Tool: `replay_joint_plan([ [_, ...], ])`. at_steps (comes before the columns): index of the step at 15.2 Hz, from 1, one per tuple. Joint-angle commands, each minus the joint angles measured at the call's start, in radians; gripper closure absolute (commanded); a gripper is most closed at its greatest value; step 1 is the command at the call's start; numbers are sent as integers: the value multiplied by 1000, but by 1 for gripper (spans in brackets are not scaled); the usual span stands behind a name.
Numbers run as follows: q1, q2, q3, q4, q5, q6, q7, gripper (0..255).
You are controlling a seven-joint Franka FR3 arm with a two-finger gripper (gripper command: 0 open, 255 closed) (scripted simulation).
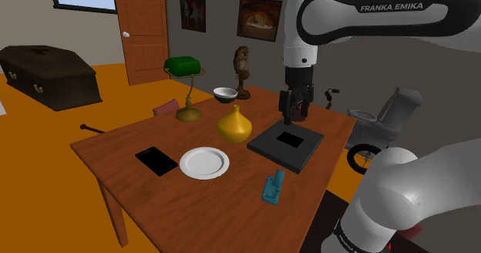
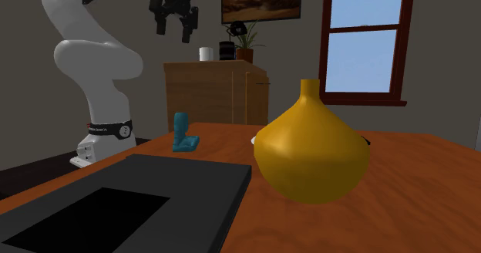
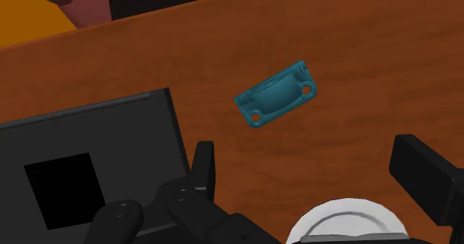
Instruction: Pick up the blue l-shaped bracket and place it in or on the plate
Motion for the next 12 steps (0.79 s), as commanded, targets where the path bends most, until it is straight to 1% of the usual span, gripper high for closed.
replay_joint_plan([
  [1, 0, 0, 0, 0, 0, 0, 0, 0],
  [7, 63, -71, 32, -250, -38, 254, -87, 0],
  [12, 112, -78, 56, -436, -77, 495, -147, 0],
])
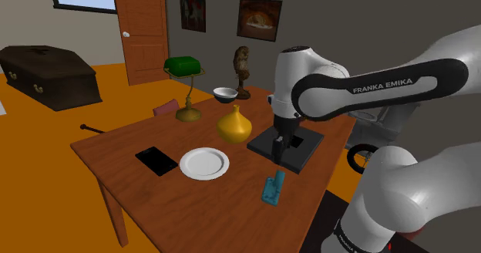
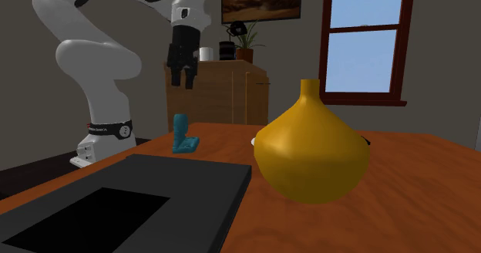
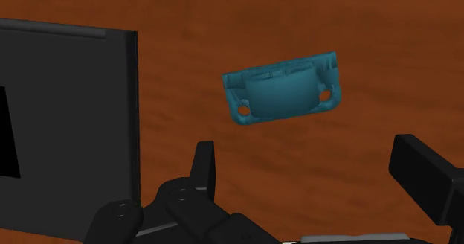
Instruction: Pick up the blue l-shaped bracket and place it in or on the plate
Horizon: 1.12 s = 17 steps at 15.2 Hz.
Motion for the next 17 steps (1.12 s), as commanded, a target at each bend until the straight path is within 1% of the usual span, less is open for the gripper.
replay_joint_plan([
  [1, 18, -2, 9, -77, -19, 104, -23, 0],
  [3, 30, 23, 20, -141, -41, 219, -41, 0],
  [4, 33, 36, 24, -161, -49, 260, -46, 0],
  [11, 6, 129, 23, -214, -76, 408, -35, 0],
  [12, 3, 138, 24, -217, -78, 421, -33, 0],
  [17, 3, 138, 24, -217, -78, 421, -33, 0],
])
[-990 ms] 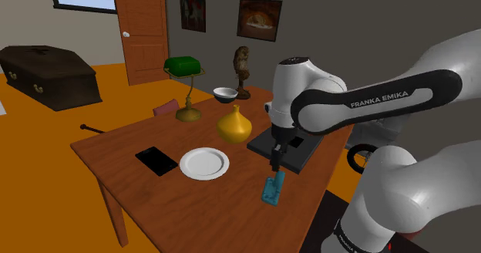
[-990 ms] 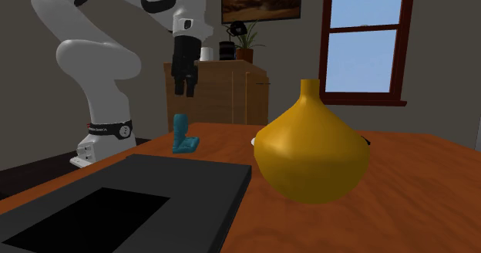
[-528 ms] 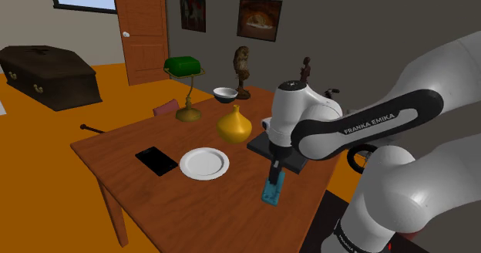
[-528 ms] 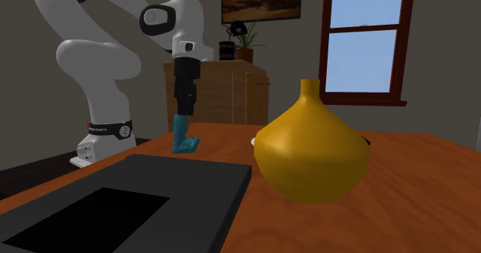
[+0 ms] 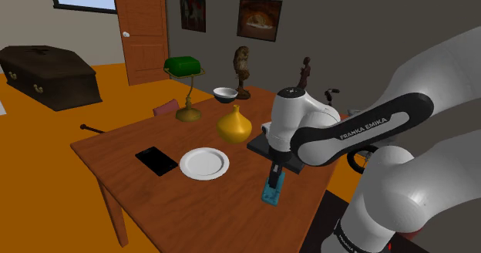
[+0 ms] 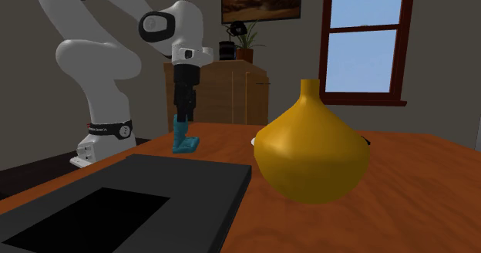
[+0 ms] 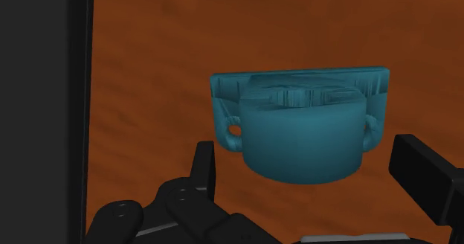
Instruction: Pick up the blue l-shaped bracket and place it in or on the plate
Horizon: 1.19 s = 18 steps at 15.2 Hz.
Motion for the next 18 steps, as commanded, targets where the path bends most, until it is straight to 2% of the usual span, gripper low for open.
replay_joint_plan([
  [1, 0, 1, 0, 0, 0, 1, 0, 0],
  [2, 0, 1, 0, 0, 0, 1, 0, 0],
  [3, 0, 1, 0, 0, 0, 1, 0, 255],
  [12, 0, 1, 0, 0, 0, 1, 0, 255],
  [18, 14, -84, -9, 43, 15, -127, -23, 255],
])
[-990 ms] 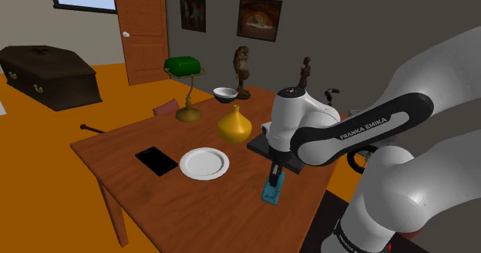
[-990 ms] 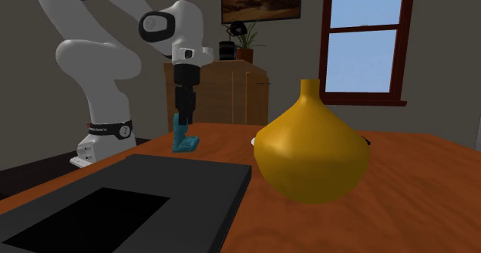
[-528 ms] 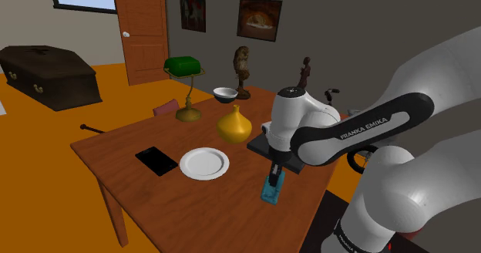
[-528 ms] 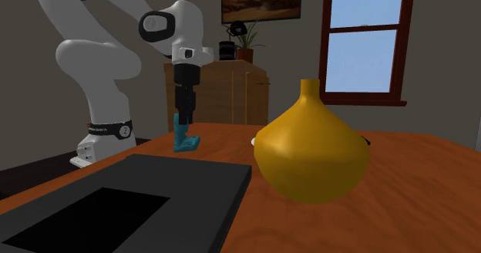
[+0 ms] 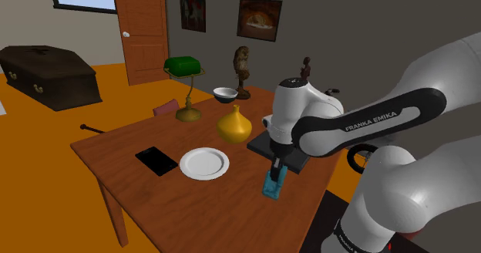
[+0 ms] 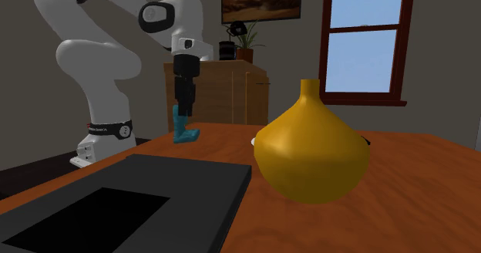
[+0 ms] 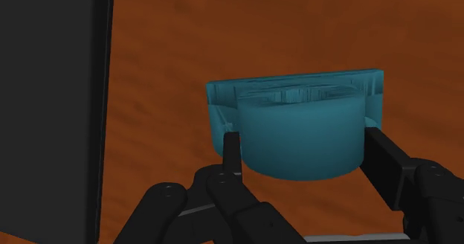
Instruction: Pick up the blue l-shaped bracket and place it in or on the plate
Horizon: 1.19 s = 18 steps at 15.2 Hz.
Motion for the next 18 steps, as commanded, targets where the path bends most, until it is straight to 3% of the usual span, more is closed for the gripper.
replay_joint_plan([
  [1, 4, -28, -3, 14, 5, -43, -7, 255],
  [11, 13, -111, -10, 105, 17, -216, -34, 255],
  [18, -2, 240, 30, 354, 11, -118, 16, 255],
])
